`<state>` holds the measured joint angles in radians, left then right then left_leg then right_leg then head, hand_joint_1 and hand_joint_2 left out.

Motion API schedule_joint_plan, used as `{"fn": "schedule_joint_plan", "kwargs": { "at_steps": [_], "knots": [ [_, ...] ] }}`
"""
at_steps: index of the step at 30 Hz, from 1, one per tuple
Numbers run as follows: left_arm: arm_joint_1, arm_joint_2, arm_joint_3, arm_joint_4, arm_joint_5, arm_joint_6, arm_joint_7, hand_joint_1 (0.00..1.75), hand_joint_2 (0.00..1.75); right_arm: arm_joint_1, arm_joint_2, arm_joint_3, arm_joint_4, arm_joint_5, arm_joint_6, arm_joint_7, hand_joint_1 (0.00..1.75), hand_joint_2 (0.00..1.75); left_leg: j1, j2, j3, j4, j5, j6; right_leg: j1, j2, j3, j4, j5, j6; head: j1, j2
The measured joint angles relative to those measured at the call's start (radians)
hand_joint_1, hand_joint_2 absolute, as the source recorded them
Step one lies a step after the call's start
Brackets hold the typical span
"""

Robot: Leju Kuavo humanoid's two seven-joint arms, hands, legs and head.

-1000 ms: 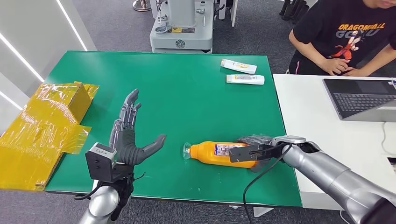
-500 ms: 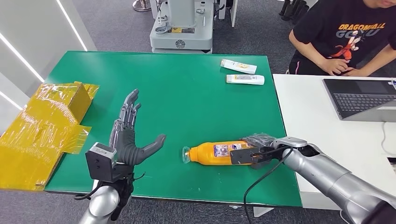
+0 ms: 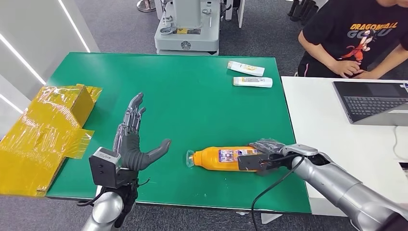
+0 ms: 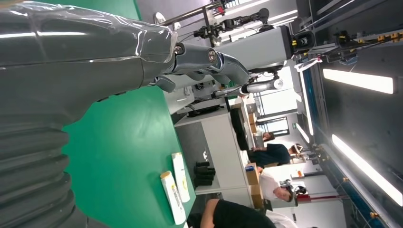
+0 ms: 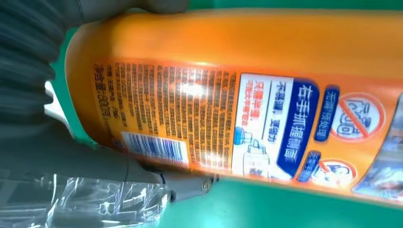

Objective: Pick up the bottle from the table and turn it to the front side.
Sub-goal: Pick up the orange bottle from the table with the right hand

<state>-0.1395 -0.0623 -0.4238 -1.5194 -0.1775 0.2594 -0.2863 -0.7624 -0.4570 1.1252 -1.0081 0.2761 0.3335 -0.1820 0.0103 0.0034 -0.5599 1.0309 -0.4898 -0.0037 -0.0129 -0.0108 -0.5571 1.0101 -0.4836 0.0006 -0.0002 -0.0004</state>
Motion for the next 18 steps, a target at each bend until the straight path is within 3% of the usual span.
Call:
{"fn": "schedule_joint_plan", "kwargs": {
  "at_steps": [7,13,18],
  "knots": [
    [0.020,-0.005,0.000,0.000,-0.017,0.007,0.000,0.00,1.75,0.098,0.002,-0.143,-0.062,0.001,-0.250,0.006,1.75,1.75,0.000,-0.001,-0.002,0.000,0.000,0.000,0.000,-0.001,0.000,0.000,0.000,0.000,0.000,0.000],
    [0.028,-0.005,0.000,0.000,-0.019,0.012,0.000,0.00,1.75,0.153,0.005,-0.250,-0.113,-0.006,-0.304,0.011,1.75,1.75,0.000,-0.001,-0.002,0.000,0.000,0.000,0.000,-0.001,-0.001,0.000,0.000,0.000,0.000,0.000],
    [0.026,-0.004,0.000,0.000,-0.014,0.034,-0.007,0.00,1.75,0.244,0.018,-0.377,-0.177,-0.052,-0.456,-0.005,1.75,1.75,0.000,-0.003,-0.003,0.000,0.000,0.000,0.000,-0.003,-0.001,0.000,0.000,0.000,0.000,0.000]
  ]
}}
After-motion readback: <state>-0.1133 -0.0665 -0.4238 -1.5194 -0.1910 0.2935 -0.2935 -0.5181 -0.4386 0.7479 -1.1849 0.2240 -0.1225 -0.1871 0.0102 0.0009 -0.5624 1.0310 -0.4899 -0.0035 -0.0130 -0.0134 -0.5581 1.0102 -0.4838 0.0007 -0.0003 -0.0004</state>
